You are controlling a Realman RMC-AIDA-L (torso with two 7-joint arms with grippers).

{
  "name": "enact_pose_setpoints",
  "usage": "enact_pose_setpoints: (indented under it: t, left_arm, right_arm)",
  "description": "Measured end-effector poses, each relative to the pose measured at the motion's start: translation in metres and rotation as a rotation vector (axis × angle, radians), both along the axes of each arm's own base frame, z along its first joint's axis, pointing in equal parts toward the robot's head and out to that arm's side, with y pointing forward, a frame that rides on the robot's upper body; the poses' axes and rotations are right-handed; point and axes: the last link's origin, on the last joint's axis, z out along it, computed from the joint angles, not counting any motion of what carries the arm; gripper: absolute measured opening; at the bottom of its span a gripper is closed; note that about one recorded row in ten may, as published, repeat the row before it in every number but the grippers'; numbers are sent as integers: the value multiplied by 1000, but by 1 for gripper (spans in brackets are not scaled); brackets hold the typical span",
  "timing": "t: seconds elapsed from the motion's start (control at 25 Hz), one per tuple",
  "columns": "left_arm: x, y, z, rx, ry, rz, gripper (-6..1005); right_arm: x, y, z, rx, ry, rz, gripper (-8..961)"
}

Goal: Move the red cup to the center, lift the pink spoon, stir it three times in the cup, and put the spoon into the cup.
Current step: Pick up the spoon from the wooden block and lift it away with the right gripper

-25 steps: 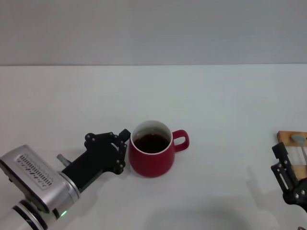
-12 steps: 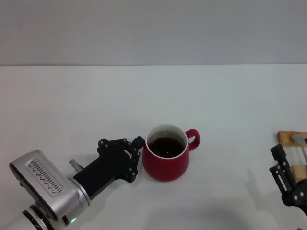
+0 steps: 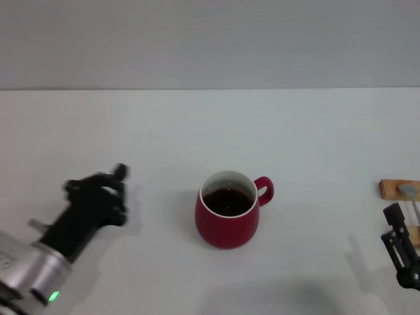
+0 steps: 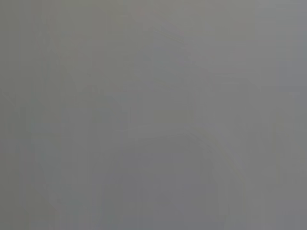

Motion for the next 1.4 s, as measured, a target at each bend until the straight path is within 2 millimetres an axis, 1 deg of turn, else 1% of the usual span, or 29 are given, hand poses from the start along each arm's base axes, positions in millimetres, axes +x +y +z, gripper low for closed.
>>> enact_pose_setpoints:
  t: [0.04, 0.08, 0.16, 0.2, 0.28, 0.32, 0.36, 0.4, 0.56, 0.72, 0.76, 0.92, 1.04, 1.16, 1.2, 1.4]
  left_arm:
    - [-8, -4, 8, 47, -20, 39, -2]
    - [-8, -4, 8, 47, -20, 39, -2]
    - [-22, -13, 21, 124, -66, 114, -2]
    - [-22, -13, 21, 124, -66, 114, -2]
    - [-29, -22, 29, 166, -107, 150, -2]
    - [-29, -22, 29, 166, -107, 150, -2]
    - [-34, -36, 37, 216, -139, 159, -2]
    - [-34, -36, 37, 216, -139, 159, -2]
    - [-37, -47, 47, 267, -128, 134, -2]
    - [-41, -46, 46, 274, -84, 157, -2]
    - [-40, -46, 43, 274, -30, 146, -2]
    - [-36, -46, 41, 288, 23, 122, -2]
    - [-34, -48, 42, 293, -15, 122, -2]
    - [-40, -50, 47, 270, -117, 153, -2]
    - [-40, -50, 47, 270, -117, 153, -2]
    - [-47, -51, 52, 279, -142, 180, -2]
  right_arm:
    - [1, -1, 0, 2, 2, -5, 688]
    - [1, -2, 0, 3, 6, -9, 687]
    - [1, -4, 0, 3, 13, -16, 687]
    - [1, -5, 0, 3, 14, -17, 687]
    - [1, -5, 0, 2, 14, -17, 687]
    - [2, -6, 1, 2, 14, -18, 687]
    - [2, -7, 1, 1, 14, -19, 687]
    - [2, -7, 1, 1, 14, -19, 688]
    - [1, -5, 0, -8, 13, -5, 688]
    - [-1, -4, 0, -12, 14, 4, 688]
    - [-1, -4, -1, -14, 14, 6, 687]
    - [-1, -4, 0, -15, 14, 9, 687]
    - [-1, -5, 0, -15, 14, 8, 687]
    - [3, -12, 1, -4, 18, -26, 688]
    - [3, -12, 1, -4, 18, -26, 688]
    - [14, -31, 5, 52, 48, -151, 688]
